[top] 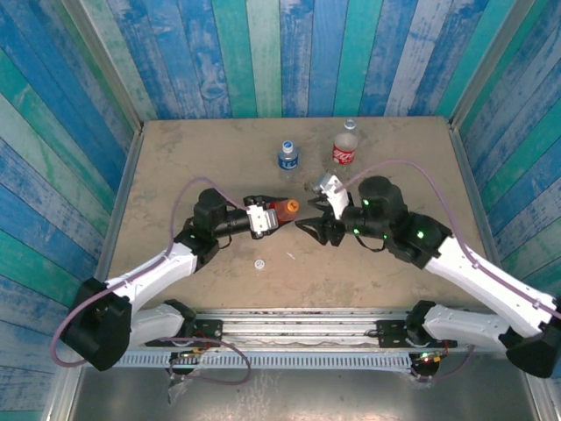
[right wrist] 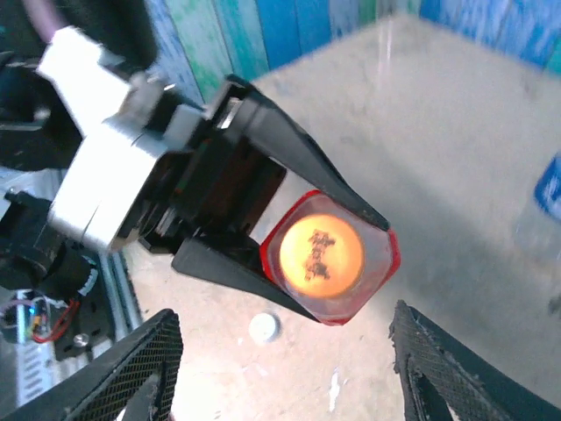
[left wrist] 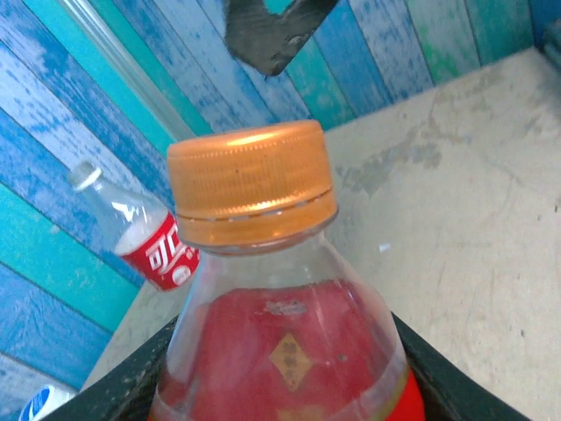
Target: Screw on the bottle caps
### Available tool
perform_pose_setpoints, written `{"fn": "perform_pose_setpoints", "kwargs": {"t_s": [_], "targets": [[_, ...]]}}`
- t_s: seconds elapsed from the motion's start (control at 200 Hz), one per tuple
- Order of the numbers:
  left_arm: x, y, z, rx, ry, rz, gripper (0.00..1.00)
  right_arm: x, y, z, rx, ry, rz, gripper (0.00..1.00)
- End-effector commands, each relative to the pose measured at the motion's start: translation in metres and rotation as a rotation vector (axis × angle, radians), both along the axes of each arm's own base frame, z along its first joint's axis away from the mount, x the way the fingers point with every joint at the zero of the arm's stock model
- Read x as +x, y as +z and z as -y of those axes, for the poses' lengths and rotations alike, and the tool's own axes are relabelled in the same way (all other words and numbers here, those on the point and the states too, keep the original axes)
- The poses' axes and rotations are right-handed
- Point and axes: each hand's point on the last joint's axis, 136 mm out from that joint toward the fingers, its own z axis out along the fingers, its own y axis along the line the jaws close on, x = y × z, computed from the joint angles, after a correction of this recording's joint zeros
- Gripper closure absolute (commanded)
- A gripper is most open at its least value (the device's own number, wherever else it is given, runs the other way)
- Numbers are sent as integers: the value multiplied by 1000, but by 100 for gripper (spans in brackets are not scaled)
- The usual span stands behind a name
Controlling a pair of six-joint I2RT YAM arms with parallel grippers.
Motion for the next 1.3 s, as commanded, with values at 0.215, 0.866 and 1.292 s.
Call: {"fn": "perform_pose_setpoints", "kwargs": {"t_s": [0.215,0.866,1.292], "targets": [[-18,23,6,-84,-115,1,46,-15,16,-31,105,176,233,45],[-19,20,6,-68,-125,-9,46,33,14,-32,63,-36,307,45],[-7,17,8,-81,-83,-60,35,33,4,-30,-14,-22,315,76]]}}
